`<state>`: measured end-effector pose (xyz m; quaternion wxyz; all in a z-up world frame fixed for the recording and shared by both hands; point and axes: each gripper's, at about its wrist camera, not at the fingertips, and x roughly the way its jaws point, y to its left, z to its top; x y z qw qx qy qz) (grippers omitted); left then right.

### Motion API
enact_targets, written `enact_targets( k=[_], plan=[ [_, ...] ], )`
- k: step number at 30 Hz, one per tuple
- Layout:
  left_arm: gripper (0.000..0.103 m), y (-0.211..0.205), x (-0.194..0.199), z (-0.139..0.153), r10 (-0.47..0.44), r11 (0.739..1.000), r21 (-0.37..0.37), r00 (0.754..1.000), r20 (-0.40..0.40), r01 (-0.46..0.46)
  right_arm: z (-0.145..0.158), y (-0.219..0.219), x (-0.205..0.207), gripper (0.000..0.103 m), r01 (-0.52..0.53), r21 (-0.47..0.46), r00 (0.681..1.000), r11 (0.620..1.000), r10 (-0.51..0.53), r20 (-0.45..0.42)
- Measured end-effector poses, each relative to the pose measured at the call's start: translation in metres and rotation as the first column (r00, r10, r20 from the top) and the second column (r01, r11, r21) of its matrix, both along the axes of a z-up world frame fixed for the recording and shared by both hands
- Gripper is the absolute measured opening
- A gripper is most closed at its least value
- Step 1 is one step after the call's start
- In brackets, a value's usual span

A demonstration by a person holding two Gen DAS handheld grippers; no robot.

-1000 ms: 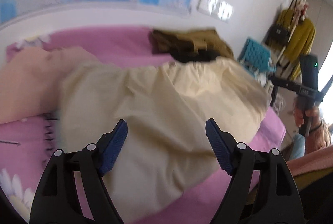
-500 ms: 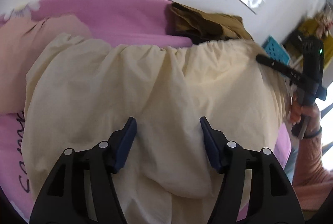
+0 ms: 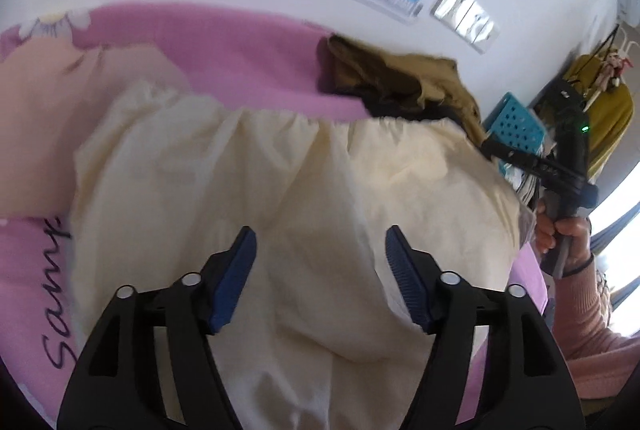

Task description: Fold large clothes

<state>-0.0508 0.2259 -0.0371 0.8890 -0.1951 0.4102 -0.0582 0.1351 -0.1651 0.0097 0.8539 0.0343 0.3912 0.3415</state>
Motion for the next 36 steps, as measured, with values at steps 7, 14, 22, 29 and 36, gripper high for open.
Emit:
enact_targets(
  k=[7,14,22,29,36],
  plan=[
    [0.07,0.032,0.003,-0.034,0.047,0.996,-0.071,0.998,-0.03,-0.049,-0.072,-0.018,0.035,0.03,0.056,0.031,0.986,0.998,-0.05,-0.158],
    [0.068,0.034,-0.008,-0.03,0.051,0.997,-0.062,0.998,0.026,-0.049,-0.052,-0.028,0.023,0.034,0.094,0.029,0.984,0.995,-0.089,-0.153],
    [0.074,0.056,-0.034,-0.003,0.14,0.988,0.051,0.988,0.072,-0.144,-0.009,-0.005,-0.027,0.046,-0.028,0.048,1.0,0.998,0.027,0.007],
    [0.069,0.067,-0.025,-0.043,0.165,0.986,0.027,0.986,-0.004,-0.165,-0.059,0.007,-0.004,0.052,-0.02,0.049,0.996,0.999,0.024,-0.091],
    [0.066,0.046,-0.029,-0.025,0.21,0.961,0.186,0.977,-0.02,-0.203,-0.039,-0.005,-0.018,0.052,0.0,0.085,0.996,0.996,0.008,-0.093]
  ],
)
